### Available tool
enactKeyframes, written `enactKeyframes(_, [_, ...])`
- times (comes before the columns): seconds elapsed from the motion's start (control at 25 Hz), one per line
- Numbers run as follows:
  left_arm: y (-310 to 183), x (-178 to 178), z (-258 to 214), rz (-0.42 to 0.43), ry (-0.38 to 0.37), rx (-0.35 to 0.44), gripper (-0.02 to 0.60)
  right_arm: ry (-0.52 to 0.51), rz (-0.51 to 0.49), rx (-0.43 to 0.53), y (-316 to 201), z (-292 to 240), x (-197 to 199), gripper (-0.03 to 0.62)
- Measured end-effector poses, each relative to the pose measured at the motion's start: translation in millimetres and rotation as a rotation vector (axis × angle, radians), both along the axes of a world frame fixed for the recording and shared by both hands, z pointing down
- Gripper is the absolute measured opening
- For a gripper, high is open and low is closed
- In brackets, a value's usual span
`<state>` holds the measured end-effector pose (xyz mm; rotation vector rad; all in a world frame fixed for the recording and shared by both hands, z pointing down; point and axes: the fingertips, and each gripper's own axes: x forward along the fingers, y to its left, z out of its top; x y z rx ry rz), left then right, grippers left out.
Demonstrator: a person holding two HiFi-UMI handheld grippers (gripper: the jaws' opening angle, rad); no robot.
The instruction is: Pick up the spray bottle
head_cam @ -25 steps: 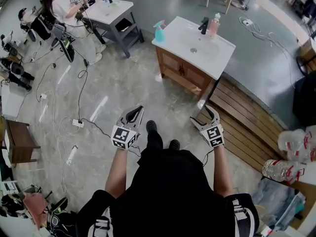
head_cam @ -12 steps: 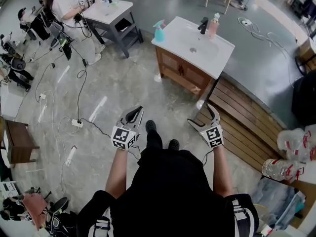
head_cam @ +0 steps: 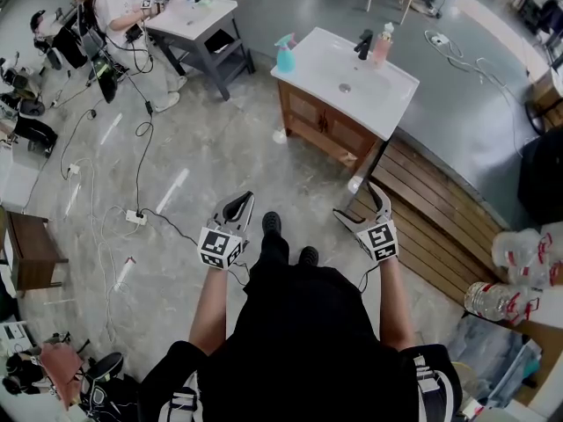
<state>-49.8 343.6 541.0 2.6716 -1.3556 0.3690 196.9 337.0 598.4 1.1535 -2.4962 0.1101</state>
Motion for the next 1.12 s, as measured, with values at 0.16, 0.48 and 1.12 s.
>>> enactKeyframes(0.16, [-2.4,-1.4,2.3,-0.004,0.004,-0.003,0.028,-0.003,-0.006,-0.013,-2.0,2.4,-2.0,0.505])
enactKeyframes(0.48, [-25.3,-16.5,-0.5,0.002,0.005,-0.006,0.028,-0.050,0.024,-0.026,-27.2,-3.7,-14.0,0.505])
enactKeyframes(1.12, [-131.9,-64.8,-0.1,0.005,0.021,-0.019,0.028,-0.073,0.052,-0.055,-133.5,-7.9,-58.8,0.503])
